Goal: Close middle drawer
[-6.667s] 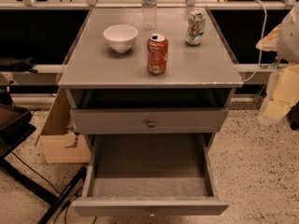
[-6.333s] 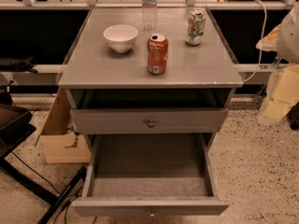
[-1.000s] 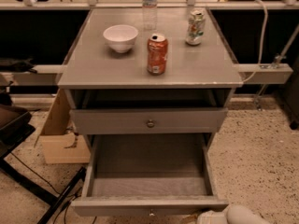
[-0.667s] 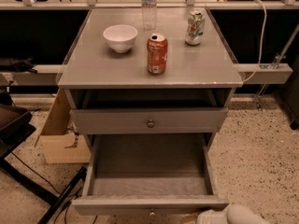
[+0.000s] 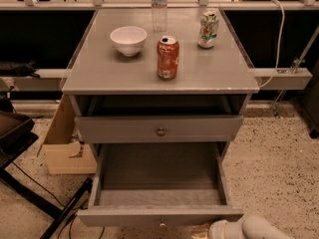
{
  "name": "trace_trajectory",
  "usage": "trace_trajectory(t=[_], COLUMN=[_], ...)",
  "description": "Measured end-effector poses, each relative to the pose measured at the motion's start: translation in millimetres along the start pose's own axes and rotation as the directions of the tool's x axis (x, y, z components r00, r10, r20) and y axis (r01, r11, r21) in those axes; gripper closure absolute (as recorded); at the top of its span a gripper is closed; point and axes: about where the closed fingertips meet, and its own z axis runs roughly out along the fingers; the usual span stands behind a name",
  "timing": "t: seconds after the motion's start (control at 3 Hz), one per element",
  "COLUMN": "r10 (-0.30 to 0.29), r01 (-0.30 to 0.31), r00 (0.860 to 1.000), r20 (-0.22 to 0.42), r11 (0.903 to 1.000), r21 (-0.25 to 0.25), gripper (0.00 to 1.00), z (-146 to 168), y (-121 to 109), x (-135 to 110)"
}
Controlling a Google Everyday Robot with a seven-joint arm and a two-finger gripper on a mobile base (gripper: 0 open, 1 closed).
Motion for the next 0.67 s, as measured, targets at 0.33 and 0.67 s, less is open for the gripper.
trace_trajectory(t=[0.33, 0.67], r10=[-0.002, -0.016], r01=[0.002, 0.016], r00=[1.0, 0.998], r20=[0.004, 0.054], r11=[1.0, 0.9998], r21=[0.001, 0.012], gripper=[1.0, 1.0], z=[-0.7, -8.3], y=[0.9, -10.2], x=[-1.2, -22.7])
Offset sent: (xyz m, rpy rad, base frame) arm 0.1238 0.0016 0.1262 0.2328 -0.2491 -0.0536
